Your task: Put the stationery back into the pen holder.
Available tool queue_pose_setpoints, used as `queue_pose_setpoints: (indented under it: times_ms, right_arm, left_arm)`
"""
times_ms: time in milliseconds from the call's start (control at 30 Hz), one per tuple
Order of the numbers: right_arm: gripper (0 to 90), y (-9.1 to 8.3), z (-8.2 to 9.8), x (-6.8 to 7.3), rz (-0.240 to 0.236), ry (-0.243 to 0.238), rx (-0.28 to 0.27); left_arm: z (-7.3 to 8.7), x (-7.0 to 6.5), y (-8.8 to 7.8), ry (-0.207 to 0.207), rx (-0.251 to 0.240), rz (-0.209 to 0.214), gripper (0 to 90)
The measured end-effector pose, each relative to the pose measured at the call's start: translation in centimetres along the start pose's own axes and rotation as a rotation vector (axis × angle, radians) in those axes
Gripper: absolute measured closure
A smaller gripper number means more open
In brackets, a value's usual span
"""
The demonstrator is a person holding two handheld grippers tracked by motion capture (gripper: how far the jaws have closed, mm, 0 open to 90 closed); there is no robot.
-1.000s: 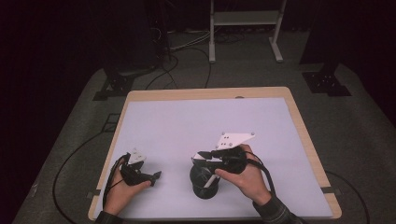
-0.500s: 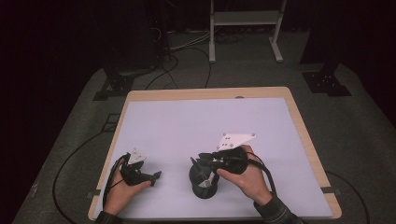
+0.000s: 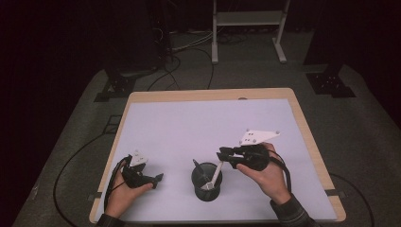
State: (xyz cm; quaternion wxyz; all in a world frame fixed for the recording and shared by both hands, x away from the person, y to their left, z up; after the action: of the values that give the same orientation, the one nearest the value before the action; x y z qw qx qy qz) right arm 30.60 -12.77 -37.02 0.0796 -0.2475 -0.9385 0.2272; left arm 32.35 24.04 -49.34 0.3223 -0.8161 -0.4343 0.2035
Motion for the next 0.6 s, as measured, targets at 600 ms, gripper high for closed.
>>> queue_pose_setpoints:
  times_ms: [600]
  right_arm:
    - [55.4, -2.3, 3.1, -3.0, 0.095, 0.038, 0.039]
  left_arm:
    - [0.0, 0.0, 0.0, 0.002, 0.002, -0.001, 1.4]
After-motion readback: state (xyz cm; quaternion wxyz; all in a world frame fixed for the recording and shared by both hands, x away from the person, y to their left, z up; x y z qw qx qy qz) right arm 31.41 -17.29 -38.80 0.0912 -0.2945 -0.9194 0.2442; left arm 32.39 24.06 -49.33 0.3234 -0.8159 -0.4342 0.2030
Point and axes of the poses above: each handheld gripper's, and its own axes: y roughly forward along the jaws, z roughly out of its underside, x roughly to its left, the point moved 2 cm from there along y, roughly forward along the jaws, and after that the axes turned 6 degrees about -y, right-handed, at the moved point
